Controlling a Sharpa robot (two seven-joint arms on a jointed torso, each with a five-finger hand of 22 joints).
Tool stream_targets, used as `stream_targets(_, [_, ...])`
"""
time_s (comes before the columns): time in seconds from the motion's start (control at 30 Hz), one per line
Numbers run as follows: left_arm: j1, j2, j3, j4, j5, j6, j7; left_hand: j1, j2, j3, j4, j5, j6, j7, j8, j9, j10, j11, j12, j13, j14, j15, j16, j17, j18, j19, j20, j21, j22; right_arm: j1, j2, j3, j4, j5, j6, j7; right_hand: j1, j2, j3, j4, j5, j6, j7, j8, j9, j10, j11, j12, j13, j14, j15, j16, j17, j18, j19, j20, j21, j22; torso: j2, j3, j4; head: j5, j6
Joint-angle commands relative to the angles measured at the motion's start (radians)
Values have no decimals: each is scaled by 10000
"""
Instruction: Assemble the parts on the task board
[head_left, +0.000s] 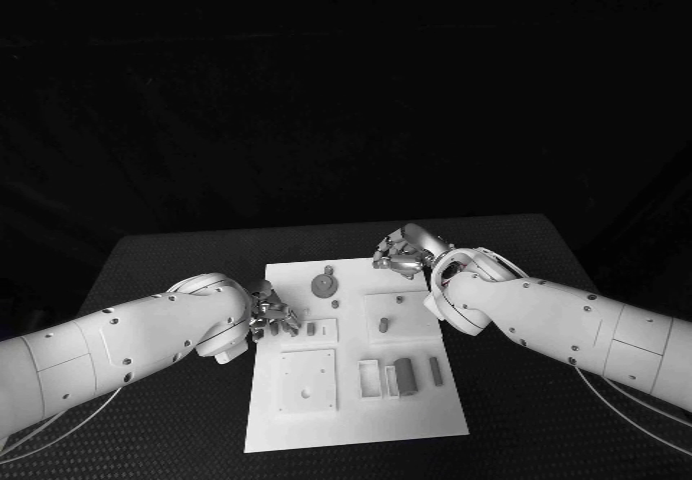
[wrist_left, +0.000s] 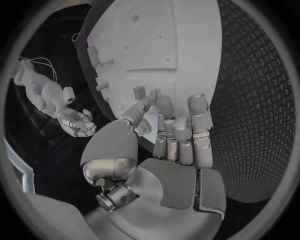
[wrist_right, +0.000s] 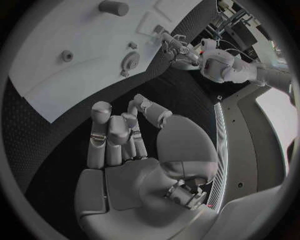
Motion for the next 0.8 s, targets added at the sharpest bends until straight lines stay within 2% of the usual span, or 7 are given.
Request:
stream_targets(0.03, [-31,39,-18,40,-128,101,-8,606,240,167,-122,95,78,-4,-65,91,58,-7,30,17,86,-131,11,19,127,47,-33,47,198,1,-2,5,11,-20,115,74,-2,-67,25,-25,41,53,13,-32,11,78,19,-61,-11,-9,-52,-38,6,284,39,-26,-35,181,-2,-6,2,-6,-2])
stream_targets(0.43, [-32,41,-18,40,-731,207,8,1123,133,292,-142,197,130,3,-168,210,78,-6,19,48,99,-117,-4,61,102,55,-23,67,208,1,5,5,9,-15,114,75,-4,-67,24,-23,41,53,12,-33,14,78,18,-61,-11,-9,-53,-38,6,284,39,-25,-35,181,-1,-6,5,-9,-11])
stream_targets(0.8, [-32,50,-18,16,-961,184,-84,1243,129,282,-135,320,194,-12,-183,271,131,-21,48,78,118,-129,11,90,85,77,-14,98,214,1,6,5,12,-13,112,74,-4,-67,23,-22,41,52,11,-35,16,79,17,-61,-11,-8,-54,-39,6,284,40,-24,-35,181,0,1,-1,-6,-1])
